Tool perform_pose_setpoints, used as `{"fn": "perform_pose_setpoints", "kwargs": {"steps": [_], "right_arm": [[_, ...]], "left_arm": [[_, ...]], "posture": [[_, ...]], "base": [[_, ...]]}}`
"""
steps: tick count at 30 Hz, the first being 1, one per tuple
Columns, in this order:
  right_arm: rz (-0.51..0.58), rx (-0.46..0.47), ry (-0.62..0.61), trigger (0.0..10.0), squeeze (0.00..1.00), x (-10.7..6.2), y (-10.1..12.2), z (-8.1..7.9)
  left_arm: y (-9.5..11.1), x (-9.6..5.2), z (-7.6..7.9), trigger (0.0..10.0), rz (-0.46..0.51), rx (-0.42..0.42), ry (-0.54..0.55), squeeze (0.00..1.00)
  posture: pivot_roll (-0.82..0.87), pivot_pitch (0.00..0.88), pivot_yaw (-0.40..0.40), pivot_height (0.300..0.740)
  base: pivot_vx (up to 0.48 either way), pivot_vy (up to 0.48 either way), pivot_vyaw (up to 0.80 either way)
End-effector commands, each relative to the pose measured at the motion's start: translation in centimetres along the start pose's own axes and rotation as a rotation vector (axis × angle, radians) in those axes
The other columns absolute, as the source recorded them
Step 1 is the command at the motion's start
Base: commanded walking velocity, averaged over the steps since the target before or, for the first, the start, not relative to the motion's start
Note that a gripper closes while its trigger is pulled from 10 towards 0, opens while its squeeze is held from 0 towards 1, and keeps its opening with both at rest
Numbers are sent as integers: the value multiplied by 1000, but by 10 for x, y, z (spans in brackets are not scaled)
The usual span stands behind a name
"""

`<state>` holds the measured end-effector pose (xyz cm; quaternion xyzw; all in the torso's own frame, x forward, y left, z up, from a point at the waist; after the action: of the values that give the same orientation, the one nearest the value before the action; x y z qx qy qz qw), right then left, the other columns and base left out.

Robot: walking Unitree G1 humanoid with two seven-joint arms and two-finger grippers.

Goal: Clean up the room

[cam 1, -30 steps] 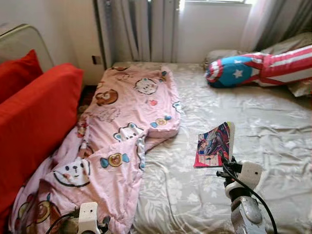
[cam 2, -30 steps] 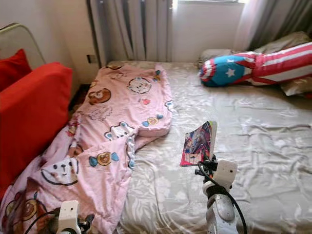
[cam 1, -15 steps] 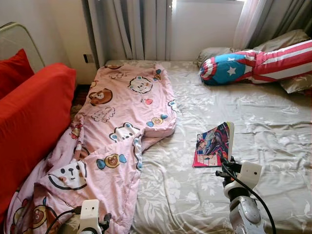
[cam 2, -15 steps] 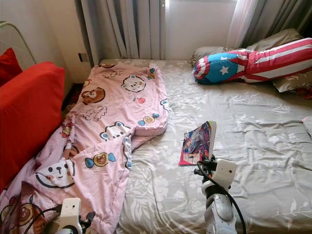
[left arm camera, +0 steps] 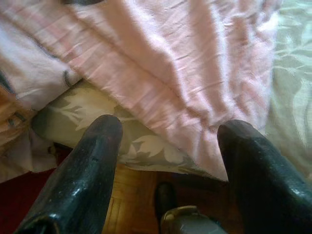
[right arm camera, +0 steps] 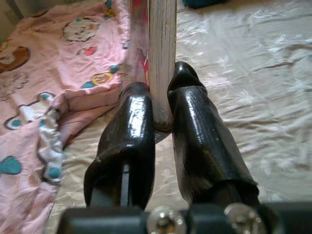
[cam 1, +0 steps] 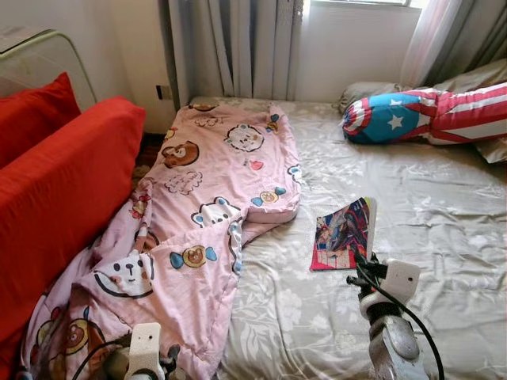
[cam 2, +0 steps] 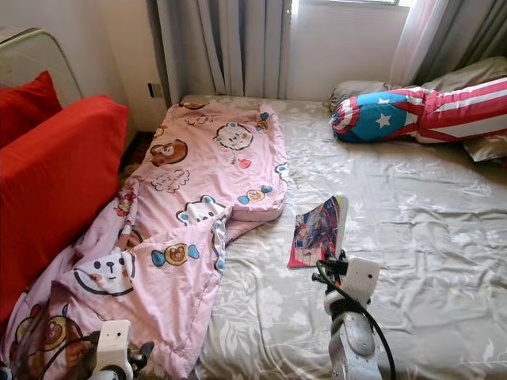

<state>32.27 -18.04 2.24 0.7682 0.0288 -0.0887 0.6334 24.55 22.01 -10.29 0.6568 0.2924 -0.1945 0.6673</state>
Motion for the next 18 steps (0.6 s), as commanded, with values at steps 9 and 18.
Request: {"fn": "perform_pose_setpoints", "kwargs": {"steps": [9,18], "right_arm": [[49,2,-15,10000,0,2,10,3],[47,8,-5,10000,0,3,9,0]], "left_arm": [[-3,-1,3,10000,-5,21,-8,0],[0,0,4,10000,-1,24,-9,0]], "posture": [[-30,0,-51,740],[-26,0,-51,740]], "base": [[0,-254,-63],[0,-254,0]]}}
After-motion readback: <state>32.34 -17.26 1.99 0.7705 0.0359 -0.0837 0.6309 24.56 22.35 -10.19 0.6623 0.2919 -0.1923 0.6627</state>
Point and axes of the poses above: a point about 5 cm out from each wrist's last joint towards the gripper, its own x axis pointing out of the wrist towards the gripper, its own y axis along the axis of the wrist's last joint, z = x × y, the point moved 6 cm from there along x, pointing out of the wrist towards the gripper, and after that the axes turned 2 degrees about -x, right-handed, at the moved point
